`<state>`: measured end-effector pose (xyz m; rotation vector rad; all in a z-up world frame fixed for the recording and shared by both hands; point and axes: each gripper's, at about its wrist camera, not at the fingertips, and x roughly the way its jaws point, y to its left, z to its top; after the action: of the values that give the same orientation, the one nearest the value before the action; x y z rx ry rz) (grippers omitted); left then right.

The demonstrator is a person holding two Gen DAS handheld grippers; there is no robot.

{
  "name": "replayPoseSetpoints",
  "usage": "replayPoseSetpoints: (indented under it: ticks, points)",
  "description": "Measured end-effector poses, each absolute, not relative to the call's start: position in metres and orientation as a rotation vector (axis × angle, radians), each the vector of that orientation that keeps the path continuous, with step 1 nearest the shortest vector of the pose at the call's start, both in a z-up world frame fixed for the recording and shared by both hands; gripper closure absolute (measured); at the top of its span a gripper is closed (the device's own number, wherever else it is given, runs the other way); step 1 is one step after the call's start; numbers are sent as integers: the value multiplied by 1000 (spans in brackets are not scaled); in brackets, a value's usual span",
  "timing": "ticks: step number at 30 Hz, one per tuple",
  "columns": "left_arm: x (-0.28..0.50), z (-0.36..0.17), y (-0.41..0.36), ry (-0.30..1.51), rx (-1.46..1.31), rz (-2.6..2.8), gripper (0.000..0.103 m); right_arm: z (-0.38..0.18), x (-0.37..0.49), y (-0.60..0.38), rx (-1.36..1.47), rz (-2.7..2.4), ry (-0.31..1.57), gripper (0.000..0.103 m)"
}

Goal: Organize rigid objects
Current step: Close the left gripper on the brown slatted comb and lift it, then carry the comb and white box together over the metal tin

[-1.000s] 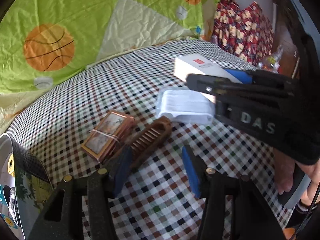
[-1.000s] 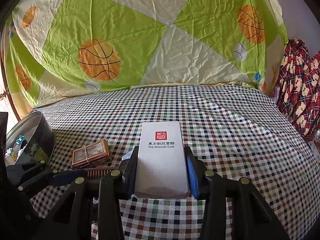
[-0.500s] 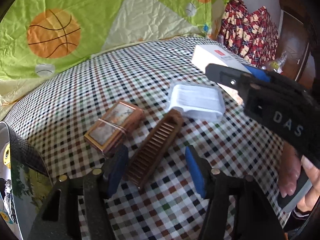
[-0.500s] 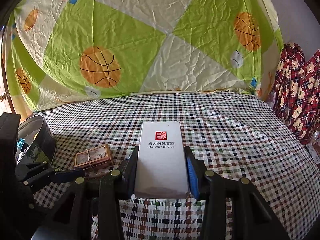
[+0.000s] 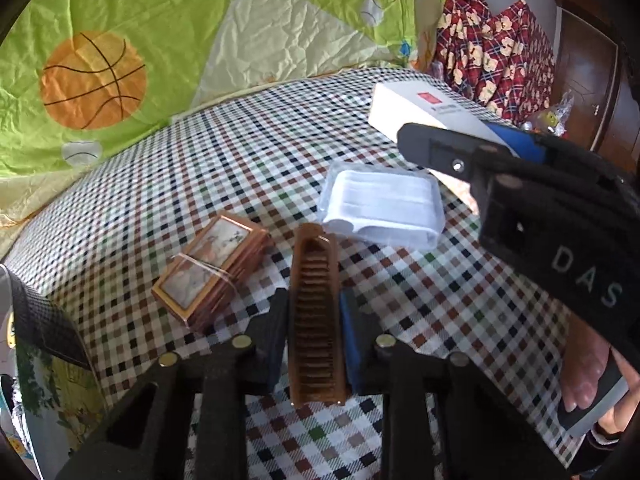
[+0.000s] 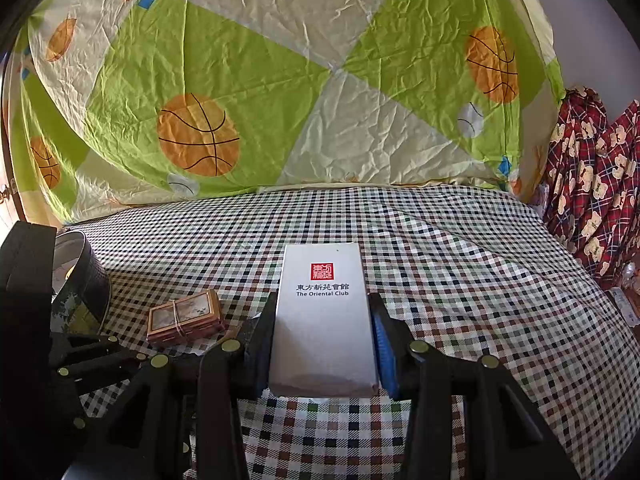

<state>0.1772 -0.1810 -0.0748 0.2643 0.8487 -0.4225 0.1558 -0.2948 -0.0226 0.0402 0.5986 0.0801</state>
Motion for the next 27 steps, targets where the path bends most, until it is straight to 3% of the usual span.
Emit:
replayPoseSetpoints:
  ticks: [27]
  points:
    - [155,-43,-123,587,54,-153,79,-17,138,-278,50,144,519,59]
